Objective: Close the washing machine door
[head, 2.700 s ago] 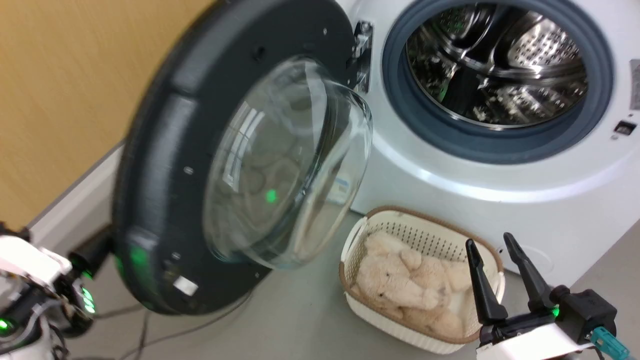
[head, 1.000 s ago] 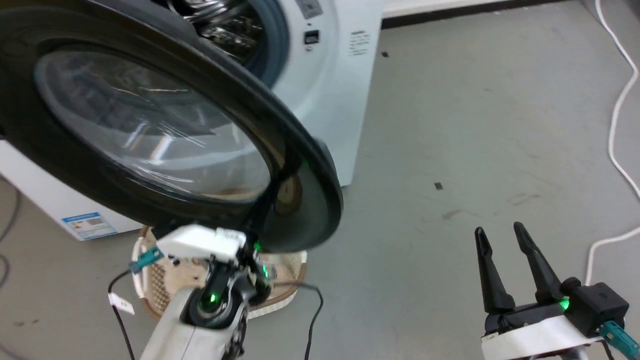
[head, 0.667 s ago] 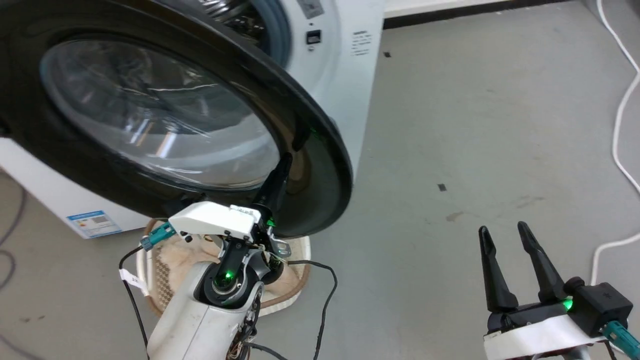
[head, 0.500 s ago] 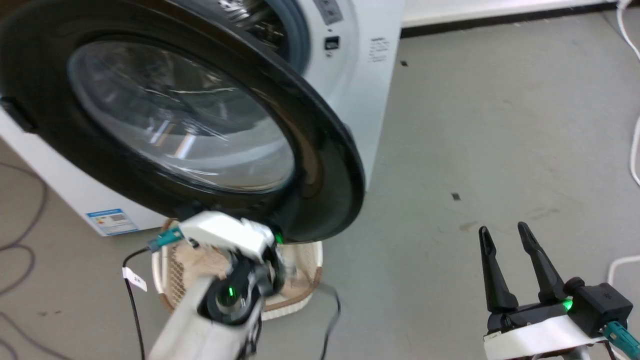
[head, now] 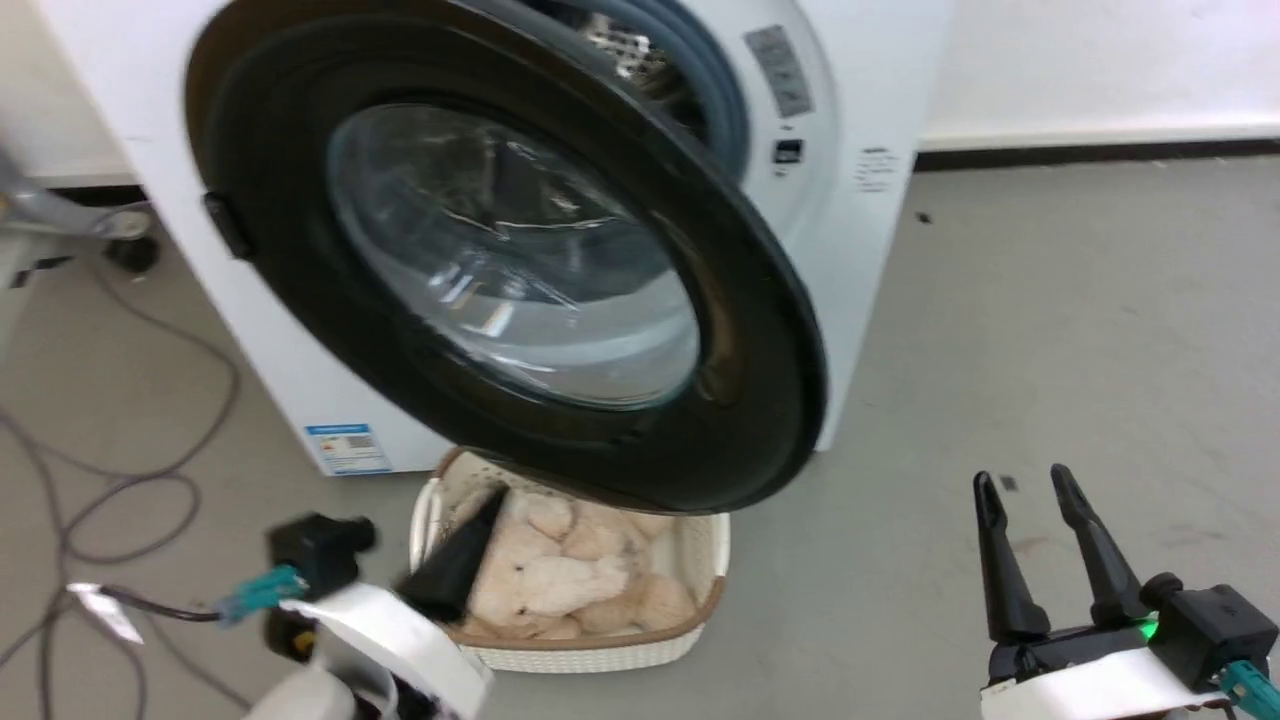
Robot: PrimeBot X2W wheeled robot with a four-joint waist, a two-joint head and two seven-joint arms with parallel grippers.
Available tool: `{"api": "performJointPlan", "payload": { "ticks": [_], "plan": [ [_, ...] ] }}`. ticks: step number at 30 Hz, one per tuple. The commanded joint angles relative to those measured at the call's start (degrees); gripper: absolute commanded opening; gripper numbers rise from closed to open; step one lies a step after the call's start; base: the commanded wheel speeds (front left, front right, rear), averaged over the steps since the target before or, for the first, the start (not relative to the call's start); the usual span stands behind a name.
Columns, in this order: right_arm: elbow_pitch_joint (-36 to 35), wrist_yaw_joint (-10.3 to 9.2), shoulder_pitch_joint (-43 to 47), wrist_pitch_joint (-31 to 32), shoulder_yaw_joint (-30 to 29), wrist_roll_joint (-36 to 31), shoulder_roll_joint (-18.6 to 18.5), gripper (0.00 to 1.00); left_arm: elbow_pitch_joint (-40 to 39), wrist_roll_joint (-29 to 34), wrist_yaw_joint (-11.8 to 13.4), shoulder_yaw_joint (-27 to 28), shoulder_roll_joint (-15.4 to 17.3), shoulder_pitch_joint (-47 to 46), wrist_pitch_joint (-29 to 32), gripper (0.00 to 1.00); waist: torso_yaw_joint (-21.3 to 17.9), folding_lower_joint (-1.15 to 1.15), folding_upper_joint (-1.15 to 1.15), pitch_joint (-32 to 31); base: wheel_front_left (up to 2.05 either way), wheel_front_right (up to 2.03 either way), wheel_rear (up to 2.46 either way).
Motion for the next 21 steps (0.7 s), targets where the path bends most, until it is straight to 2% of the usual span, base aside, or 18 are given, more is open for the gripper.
{"api": "performJointPlan", "payload": {
  "ticks": [1, 4, 7, 11, 15, 16, 17, 18, 21],
  "plan": [
    [-0.18, 0.05, 1.09, -0.24, 0.12, -0.01, -0.07, 1.0, -0.18, 2.86, 1.39, 2.47, -0.52, -0.72, -1.29, 0.0, 1.85, 0.0, 0.0, -0.89, 0.0, 0.0, 0.0],
    [-0.28, 0.05, 1.38, -0.24, 0.3, 0.02, -0.04, 1.0, -4.82, 10.55, 4.95, 11.94, -1.97, 0.49, -1.63, 0.0, 2.92, 0.0, 0.0, -1.14, 0.0, 0.0, 0.0],
    [-0.43, 0.05, 1.36, -0.24, 0.61, 0.06, -0.15, 1.0, -10.73, 17.88, 7.01, 21.89, -5.39, 4.78, -1.65, 0.0, 3.71, 0.0, 0.0, -1.27, 0.0, 0.0, 0.0],
    [-0.69, 0.05, 1.43, -0.24, 0.83, 0.12, -0.41, 1.0, -16.93, 27.47, 6.25, 29.81, -10.05, 11.0, -1.66, 0.0, 4.46, 0.0, 0.0, -1.42, 0.0, 0.0, 0.0],
    [-0.8, 0.05, 1.57, -0.24, 1.3, 0.26, -0.61, 1.0, -19.08, 34.57, 4.56, 33.18, -14.04, 16.34, -1.67, 0.0, 5.01, 0.0, 0.0, -1.5, 0.0, 0.0, 0.0],
    [-0.83, 0.05, 1.63, -0.24, 1.42, 0.27, -0.62, 1.0, -19.05, 36.57, 4.21, 33.36, -14.5, 17.49, -1.67, 0.24, 5.11, 0.0, 0.0, -1.55, 0.0, 0.0, 0.0],
    [-0.87, 0.05, 1.7, -0.24, 1.53, 0.27, -0.64, 1.0, -18.53, 37.87, 4.05, 33.47, -15.28, 18.64, -1.67, 0.64, 5.19, 0.0, 0.0, -1.61, 0.0, 0.0, 0.0],
    [-0.91, 0.05, 1.78, -0.24, 1.63, 0.27, -0.64, 1.0, -18.2, 38.79, 3.85, 33.61, -16.16, 19.45, -1.67, 1.0, 5.28, 0.0, 0.0, -1.66, 0.0, 0.0, 0.0],
    [-0.84, 0.05, 2.06, -0.24, 2.18, 0.25, -0.72, 1.0, -18.08, 41.8, 3.53, 34.14, -18.24, 21.24, -1.67, 1.0, 5.54, 0.0, 0.0, -1.78, 0.0, 0.0, 0.0]
  ]
}}
